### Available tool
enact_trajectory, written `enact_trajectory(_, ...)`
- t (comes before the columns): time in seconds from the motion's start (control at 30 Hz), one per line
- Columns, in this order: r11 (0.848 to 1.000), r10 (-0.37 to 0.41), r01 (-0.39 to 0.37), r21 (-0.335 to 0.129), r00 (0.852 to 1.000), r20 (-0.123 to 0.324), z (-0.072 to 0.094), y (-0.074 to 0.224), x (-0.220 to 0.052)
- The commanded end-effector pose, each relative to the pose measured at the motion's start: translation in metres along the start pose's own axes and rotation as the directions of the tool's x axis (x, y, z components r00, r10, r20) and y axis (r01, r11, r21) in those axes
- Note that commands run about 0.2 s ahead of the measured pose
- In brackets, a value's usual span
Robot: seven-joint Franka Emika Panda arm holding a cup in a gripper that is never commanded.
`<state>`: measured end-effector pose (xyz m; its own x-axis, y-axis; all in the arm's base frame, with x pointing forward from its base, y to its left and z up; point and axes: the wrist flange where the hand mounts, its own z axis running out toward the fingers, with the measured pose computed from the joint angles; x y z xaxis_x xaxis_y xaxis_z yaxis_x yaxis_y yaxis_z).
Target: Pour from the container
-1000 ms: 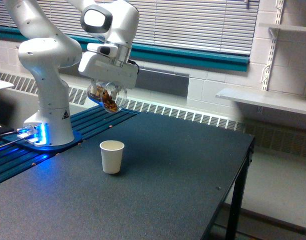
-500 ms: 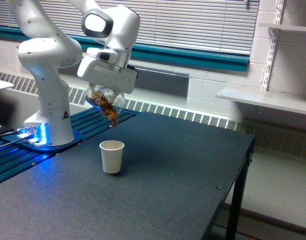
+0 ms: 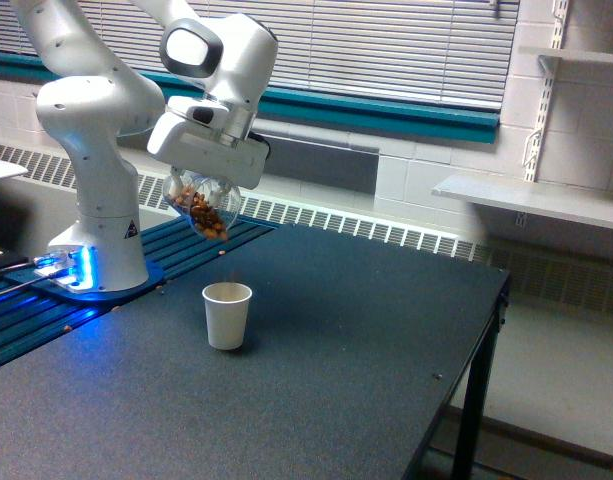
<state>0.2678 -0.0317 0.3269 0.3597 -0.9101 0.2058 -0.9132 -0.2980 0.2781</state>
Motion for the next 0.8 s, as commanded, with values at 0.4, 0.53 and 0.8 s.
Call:
enact_trajectory(0.4,0.999,0.006,-0.004,-0.051,1.0,0.029,0.009,0.015,-0.004)
enact_trajectory(0.53,0.998,0.006,-0.004,-0.056,1.0,0.027,0.009,0.016,-0.003)
enact_trajectory(0.8,0.996,-0.003,0.006,-0.086,1.0,0.03,0.013,0.02,-0.002)
